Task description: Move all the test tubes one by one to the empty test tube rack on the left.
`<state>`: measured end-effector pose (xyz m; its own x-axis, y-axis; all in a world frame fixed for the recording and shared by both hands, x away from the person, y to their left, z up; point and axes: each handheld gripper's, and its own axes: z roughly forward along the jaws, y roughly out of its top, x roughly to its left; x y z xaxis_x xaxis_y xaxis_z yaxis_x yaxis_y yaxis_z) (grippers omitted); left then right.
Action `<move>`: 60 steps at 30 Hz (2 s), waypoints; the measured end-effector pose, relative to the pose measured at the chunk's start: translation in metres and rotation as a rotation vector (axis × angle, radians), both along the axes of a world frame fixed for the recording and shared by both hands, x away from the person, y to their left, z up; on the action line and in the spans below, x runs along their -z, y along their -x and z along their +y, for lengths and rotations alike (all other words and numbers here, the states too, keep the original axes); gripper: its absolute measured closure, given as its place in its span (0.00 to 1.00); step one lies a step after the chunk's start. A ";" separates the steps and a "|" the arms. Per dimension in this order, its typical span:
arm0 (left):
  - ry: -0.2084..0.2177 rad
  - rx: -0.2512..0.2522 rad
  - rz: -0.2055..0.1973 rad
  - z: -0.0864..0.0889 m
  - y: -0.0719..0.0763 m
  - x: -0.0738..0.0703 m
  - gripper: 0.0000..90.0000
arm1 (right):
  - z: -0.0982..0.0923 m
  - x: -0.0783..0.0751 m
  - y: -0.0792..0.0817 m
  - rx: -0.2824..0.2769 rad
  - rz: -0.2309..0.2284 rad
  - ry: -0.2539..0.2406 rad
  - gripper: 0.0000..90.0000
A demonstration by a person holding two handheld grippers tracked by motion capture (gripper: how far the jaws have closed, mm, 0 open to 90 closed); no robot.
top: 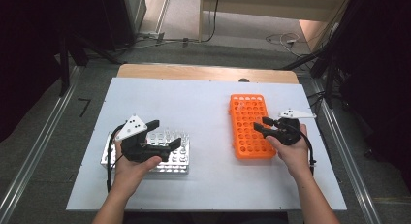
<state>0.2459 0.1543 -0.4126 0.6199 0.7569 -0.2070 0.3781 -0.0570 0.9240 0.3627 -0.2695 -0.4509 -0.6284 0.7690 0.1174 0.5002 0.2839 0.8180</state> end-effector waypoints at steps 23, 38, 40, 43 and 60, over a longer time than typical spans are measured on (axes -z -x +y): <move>0.000 0.018 0.010 -0.004 0.001 0.003 0.00 | 0.010 0.016 0.001 -0.049 -0.014 0.076 0.76; 0.011 0.019 0.011 -0.002 0.000 0.002 0.00 | 0.008 0.010 0.007 -0.026 -0.067 0.039 0.82; 0.008 0.020 0.011 -0.002 0.000 0.002 0.00 | 0.005 0.006 0.008 -0.024 -0.076 0.025 0.82; 0.012 0.020 0.009 -0.003 0.001 0.001 0.00 | 0.003 -0.002 0.011 -0.018 -0.096 0.022 0.82; 0.010 0.042 -0.010 -0.011 0.004 -0.005 0.00 | 0.023 -0.033 0.035 -0.114 -0.107 -0.010 0.82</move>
<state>0.2418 0.1435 -0.4080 0.6528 0.7284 -0.2080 0.3666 -0.0634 0.9282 0.3272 -0.2466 -0.4180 -0.7206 0.6914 0.0523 0.3752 0.3253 0.8680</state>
